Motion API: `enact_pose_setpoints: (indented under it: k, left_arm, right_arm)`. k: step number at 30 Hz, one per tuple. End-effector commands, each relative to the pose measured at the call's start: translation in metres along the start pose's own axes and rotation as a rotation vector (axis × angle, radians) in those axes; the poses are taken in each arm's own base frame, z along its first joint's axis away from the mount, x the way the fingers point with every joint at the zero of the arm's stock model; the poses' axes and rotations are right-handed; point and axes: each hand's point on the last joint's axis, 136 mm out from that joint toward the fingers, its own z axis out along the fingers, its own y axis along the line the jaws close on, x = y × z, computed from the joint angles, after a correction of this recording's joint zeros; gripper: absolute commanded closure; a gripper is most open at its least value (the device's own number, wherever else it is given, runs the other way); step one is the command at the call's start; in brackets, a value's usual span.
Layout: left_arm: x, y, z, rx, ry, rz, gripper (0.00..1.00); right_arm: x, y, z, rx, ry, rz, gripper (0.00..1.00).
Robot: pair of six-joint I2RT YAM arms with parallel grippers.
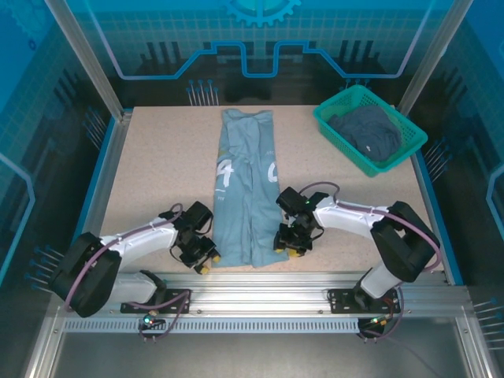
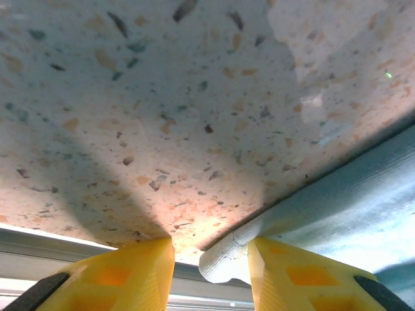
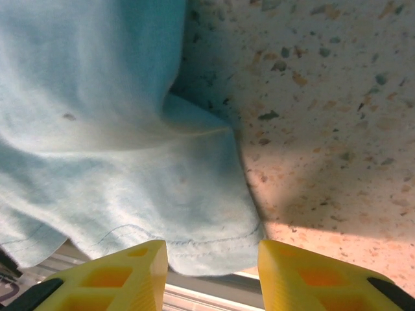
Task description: Fold and stack the t-shirts
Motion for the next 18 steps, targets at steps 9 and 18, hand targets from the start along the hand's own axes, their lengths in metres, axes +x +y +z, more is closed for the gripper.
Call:
enact_pose_setpoints:
  k: [9, 18]
  left_arm:
    - [-0.001, -0.075, 0.005, 0.249, -0.023, 0.146, 0.79]
    - [-0.007, -0.073, -0.009, 0.231, -0.094, 0.149, 1.00]
  right_arm:
    - [-0.006, 0.021, 0.015, 0.015, 0.047, -0.019, 0.74]
    - [-0.002, 0.011, 0.005, 0.062, 0.038, -0.012, 1.00]
